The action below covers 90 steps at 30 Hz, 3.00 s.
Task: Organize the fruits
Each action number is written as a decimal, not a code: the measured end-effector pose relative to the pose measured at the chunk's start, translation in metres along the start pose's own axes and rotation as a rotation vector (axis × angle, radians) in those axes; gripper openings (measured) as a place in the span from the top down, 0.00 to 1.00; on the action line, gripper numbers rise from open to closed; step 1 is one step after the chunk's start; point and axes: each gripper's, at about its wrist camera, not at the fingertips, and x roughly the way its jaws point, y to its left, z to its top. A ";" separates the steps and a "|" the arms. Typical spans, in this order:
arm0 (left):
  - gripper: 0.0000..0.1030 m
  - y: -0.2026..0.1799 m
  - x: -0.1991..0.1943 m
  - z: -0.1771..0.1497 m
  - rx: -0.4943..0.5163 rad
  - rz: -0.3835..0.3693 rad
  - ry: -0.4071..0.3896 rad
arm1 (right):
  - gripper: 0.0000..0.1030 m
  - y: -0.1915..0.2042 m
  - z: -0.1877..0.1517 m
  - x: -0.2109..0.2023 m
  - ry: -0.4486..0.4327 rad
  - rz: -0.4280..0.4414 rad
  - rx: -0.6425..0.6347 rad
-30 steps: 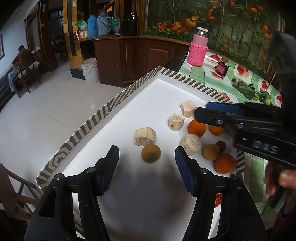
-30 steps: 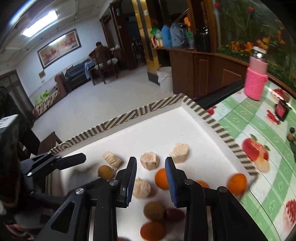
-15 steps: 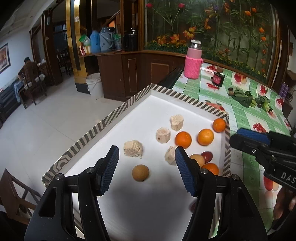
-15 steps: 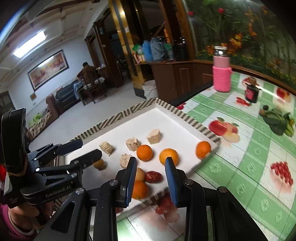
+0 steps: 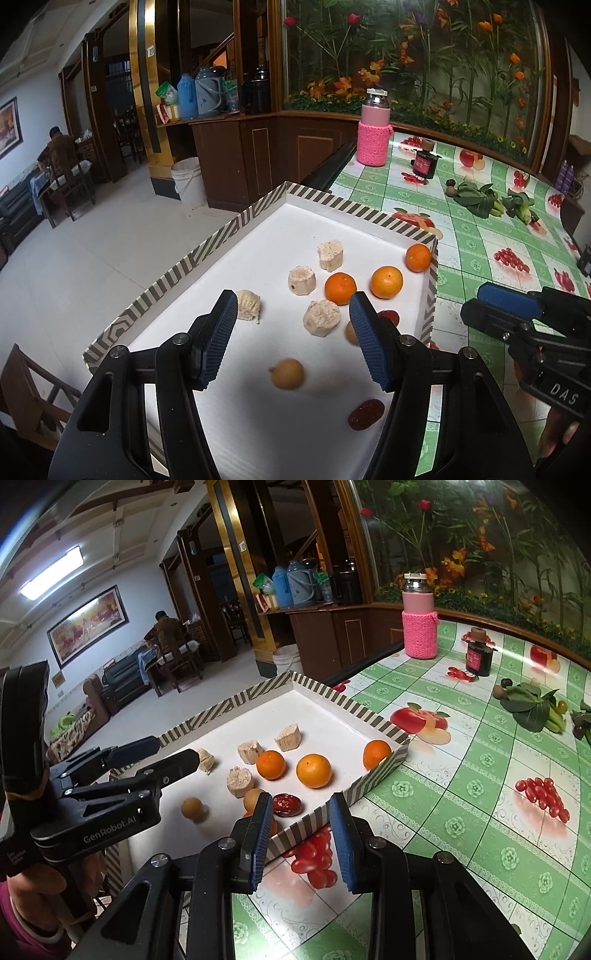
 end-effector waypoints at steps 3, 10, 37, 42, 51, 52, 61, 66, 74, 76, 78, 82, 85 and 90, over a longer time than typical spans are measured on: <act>0.38 -0.002 -0.002 0.000 0.003 0.013 -0.007 | 0.71 0.002 -0.002 -0.002 -0.006 -0.009 -0.012; 0.38 -0.006 -0.001 -0.002 0.014 0.028 -0.010 | 0.70 0.008 -0.003 0.002 -0.004 -0.042 -0.037; 0.38 -0.004 0.008 -0.005 0.009 0.057 -0.002 | 0.70 0.019 -0.005 0.018 0.017 -0.054 -0.056; 0.38 -0.004 0.008 -0.005 0.009 0.057 -0.002 | 0.69 0.020 -0.005 0.018 0.017 -0.054 -0.056; 0.38 -0.005 0.009 -0.007 0.010 0.060 -0.006 | 0.69 0.021 -0.006 0.019 0.020 -0.054 -0.057; 0.38 -0.005 0.009 -0.007 0.011 0.060 -0.006 | 0.69 0.020 -0.006 0.019 0.020 -0.055 -0.056; 0.38 -0.007 0.010 -0.009 0.013 0.055 -0.001 | 0.69 0.019 -0.006 0.019 0.017 -0.055 -0.058; 0.38 -0.008 0.009 -0.009 0.011 0.054 -0.002 | 0.69 0.021 -0.007 0.020 0.024 -0.055 -0.062; 0.38 -0.007 0.009 -0.009 0.013 0.052 -0.003 | 0.69 0.021 -0.005 0.020 0.019 -0.056 -0.060; 0.38 -0.007 0.009 -0.009 0.011 0.051 -0.004 | 0.69 0.021 -0.006 0.021 0.023 -0.056 -0.061; 0.38 -0.007 0.009 -0.009 0.011 0.051 -0.002 | 0.69 0.021 -0.006 0.022 0.024 -0.056 -0.062; 0.38 -0.007 0.008 -0.009 0.010 0.049 -0.001 | 0.69 0.022 -0.006 0.023 0.027 -0.056 -0.066; 0.38 -0.007 0.008 -0.009 0.010 0.049 -0.003 | 0.69 0.022 -0.006 0.023 0.028 -0.054 -0.066; 0.38 -0.007 0.008 -0.009 0.011 0.050 -0.001 | 0.69 0.022 -0.006 0.025 0.032 -0.053 -0.067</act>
